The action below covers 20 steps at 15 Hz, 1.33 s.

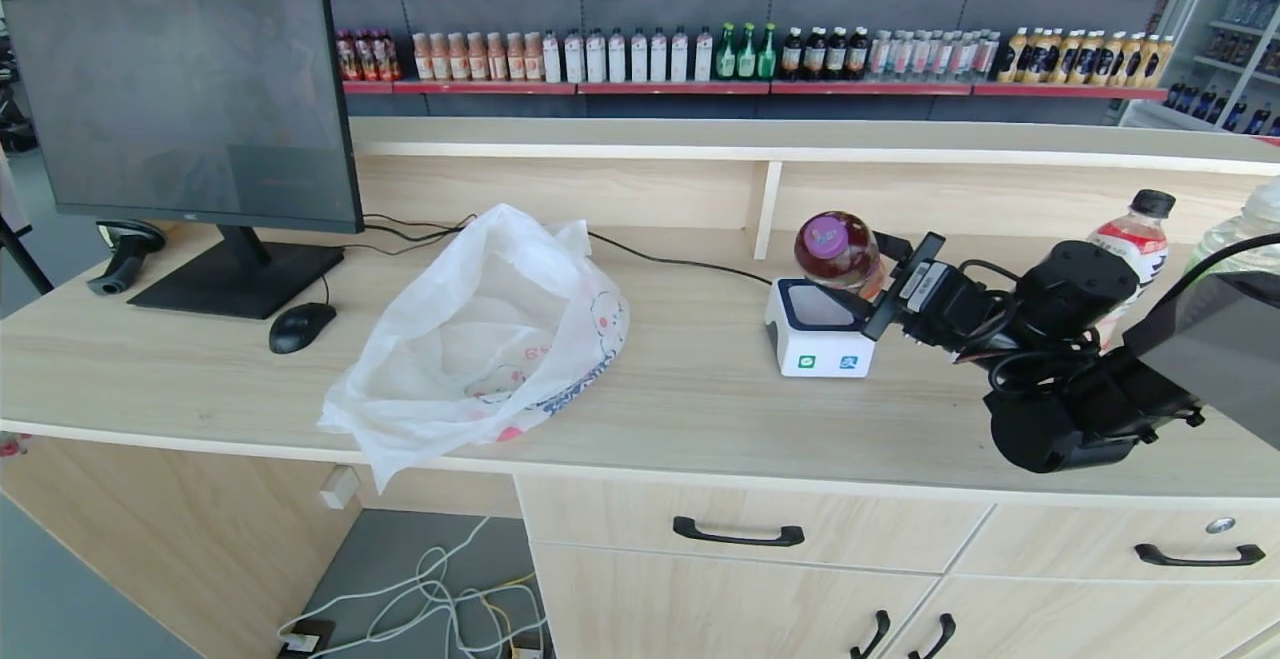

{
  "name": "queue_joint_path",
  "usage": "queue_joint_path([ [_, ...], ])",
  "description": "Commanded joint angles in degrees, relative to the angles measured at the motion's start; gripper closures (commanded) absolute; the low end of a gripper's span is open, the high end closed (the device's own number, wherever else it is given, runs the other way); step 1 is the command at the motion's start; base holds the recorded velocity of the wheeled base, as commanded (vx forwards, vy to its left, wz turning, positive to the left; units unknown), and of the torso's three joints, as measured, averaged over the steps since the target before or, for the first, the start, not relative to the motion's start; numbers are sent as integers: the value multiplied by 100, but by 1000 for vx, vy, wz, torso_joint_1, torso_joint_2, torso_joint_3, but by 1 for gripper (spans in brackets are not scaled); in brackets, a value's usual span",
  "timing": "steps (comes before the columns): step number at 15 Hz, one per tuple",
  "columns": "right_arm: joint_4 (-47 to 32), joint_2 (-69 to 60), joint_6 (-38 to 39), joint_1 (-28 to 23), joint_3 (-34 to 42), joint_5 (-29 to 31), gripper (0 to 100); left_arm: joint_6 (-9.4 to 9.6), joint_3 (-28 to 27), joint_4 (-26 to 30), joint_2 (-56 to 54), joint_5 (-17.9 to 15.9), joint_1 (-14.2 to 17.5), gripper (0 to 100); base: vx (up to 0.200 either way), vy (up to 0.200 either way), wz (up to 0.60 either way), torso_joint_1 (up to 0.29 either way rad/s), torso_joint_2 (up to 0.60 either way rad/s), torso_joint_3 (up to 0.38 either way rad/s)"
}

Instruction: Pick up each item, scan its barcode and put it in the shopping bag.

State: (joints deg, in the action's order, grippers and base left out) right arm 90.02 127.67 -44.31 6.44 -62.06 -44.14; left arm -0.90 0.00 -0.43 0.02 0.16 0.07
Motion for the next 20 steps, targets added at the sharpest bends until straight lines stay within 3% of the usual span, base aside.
queue_joint_path([
  [1, -2, 38, 10, 16, -8, 11, 100, -6, 0, -1, 6, 2, 1, 0, 0, 0, 0, 0, 0, 0],
  [10, -2, -339, 300, 235, 151, 345, 100, 2, 0, -1, 6, 2, 1, 0, 0, 0, 0, 0, 0, 0],
  [15, -2, -1122, 590, 393, 950, 371, 100, -6, 0, 8, 6, 2, 1, 0, 0, 0, 0, 0, 0, 0],
  [18, -2, -1772, 1012, 631, 1495, 1101, 100, 2, 0, 8, 6, 11, 1, 0, 0, 0, 0, 0, 0, 0],
  [20, -2, -2027, 1153, 640, 1768, 1206, 100, 2, 0, 8, 6, 2, 1, 0, 0, 0, 0, 0, 0, 0],
])
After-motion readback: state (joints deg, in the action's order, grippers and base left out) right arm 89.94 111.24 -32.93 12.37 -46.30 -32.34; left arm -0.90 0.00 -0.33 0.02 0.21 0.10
